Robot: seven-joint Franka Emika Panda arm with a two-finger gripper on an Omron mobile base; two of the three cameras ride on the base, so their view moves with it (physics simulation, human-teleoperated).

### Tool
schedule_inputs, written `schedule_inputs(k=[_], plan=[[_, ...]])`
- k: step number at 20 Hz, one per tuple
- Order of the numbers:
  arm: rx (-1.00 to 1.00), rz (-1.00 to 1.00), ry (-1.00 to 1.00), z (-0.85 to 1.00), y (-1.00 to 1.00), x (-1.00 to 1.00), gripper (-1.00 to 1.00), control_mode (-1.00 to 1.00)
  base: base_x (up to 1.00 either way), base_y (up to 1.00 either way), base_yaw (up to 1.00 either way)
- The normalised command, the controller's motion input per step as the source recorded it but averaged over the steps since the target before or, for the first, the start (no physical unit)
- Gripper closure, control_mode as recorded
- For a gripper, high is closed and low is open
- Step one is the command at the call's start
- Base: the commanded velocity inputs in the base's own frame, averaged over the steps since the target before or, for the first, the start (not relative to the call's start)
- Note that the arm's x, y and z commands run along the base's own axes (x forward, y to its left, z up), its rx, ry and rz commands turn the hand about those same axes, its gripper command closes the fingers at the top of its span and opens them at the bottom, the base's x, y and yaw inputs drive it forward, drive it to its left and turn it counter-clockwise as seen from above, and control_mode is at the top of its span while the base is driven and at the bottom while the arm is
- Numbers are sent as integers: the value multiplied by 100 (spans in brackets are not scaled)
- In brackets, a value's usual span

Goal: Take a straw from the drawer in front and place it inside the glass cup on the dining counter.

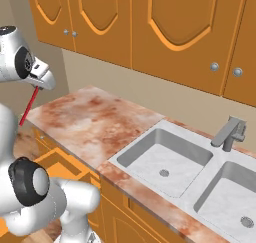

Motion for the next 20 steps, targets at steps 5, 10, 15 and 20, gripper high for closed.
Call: schedule_inputs(k=[5,10,15,20], plan=[[0,0,0,0,0,0,100,100,-89,-6,0],[0,0,0,0,0,0,100,100,-100,-31,0],[0,0,0,0,0,0,100,100,-96,-24,0],[0,0,0,0,0,0,100,100,-44,0,20]])
